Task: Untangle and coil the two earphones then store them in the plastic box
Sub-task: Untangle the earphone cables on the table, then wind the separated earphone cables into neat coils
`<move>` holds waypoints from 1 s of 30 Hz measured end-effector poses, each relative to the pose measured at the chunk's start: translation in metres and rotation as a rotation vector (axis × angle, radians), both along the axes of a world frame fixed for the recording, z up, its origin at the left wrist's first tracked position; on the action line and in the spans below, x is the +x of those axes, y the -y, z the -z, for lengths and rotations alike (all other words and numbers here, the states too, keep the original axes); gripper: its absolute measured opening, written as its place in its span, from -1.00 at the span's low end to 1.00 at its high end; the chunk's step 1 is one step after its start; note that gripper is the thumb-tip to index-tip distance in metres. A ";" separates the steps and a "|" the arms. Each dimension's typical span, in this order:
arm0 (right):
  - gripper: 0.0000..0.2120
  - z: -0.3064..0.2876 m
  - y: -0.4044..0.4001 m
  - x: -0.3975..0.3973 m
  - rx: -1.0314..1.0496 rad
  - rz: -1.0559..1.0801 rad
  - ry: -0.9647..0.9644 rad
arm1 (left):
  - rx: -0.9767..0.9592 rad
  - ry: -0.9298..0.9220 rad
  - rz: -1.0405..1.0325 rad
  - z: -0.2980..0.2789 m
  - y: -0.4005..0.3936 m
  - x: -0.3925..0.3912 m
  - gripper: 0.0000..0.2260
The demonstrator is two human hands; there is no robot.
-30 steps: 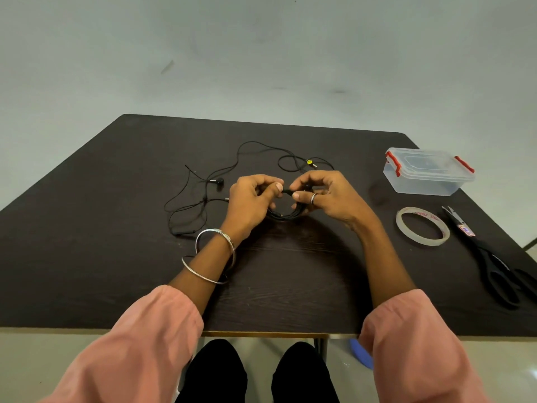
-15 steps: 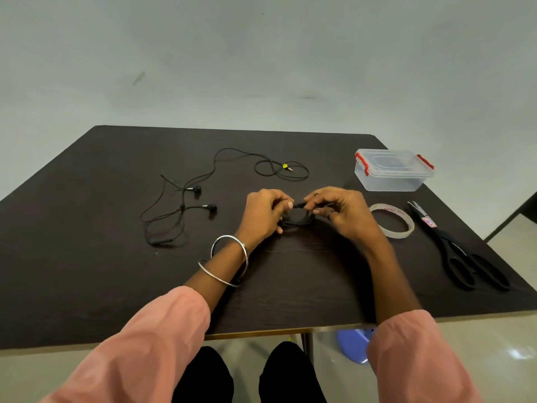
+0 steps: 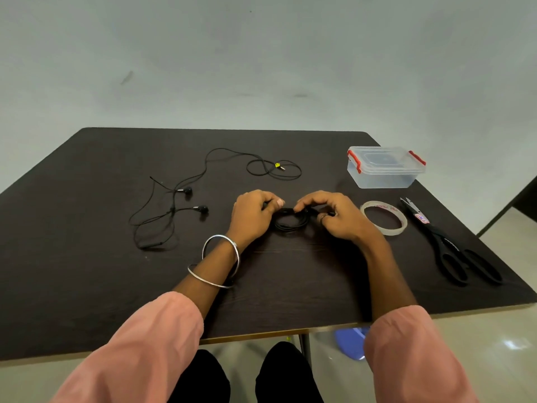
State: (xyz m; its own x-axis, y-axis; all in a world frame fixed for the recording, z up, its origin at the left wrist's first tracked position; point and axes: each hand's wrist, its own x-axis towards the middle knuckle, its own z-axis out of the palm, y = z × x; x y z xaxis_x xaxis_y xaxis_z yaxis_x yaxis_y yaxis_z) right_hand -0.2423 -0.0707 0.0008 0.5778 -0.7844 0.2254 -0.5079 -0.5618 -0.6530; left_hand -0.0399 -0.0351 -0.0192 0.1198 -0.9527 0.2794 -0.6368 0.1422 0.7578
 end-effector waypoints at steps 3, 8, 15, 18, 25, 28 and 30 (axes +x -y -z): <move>-0.40 0.002 0.001 0.000 0.000 -0.013 0.008 | -0.004 -0.033 0.025 -0.004 -0.005 0.001 -0.84; -0.32 0.001 0.001 0.002 -0.035 -0.016 0.026 | 0.018 -0.074 0.027 -0.006 -0.009 0.002 -0.85; -0.23 0.000 -0.003 0.004 0.035 0.038 0.095 | -0.028 -0.136 -0.002 -0.006 -0.010 0.002 -0.85; -0.25 0.002 -0.001 0.005 0.017 0.093 0.163 | -0.086 -0.229 -0.055 -0.005 -0.010 0.002 -0.86; -0.60 -0.004 -0.011 0.015 -0.375 0.326 0.448 | -0.428 -0.374 -0.216 -0.023 -0.032 0.031 -0.86; -0.75 -0.011 -0.027 0.036 -0.596 0.331 0.418 | -0.463 -0.401 -0.346 -0.031 -0.047 0.066 -0.86; -0.80 -0.017 -0.038 0.061 -0.634 0.217 0.369 | -0.413 -0.384 -0.437 -0.033 -0.056 0.093 -0.86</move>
State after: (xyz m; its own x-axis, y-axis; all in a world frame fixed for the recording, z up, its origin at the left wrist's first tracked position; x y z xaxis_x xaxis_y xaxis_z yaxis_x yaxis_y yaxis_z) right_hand -0.1811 -0.0324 0.0175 0.2256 -0.5281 0.8187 -0.4612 -0.7981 -0.3877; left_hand 0.0535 0.0207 0.0138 0.6290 -0.6203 0.4685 -0.3998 0.2588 0.8793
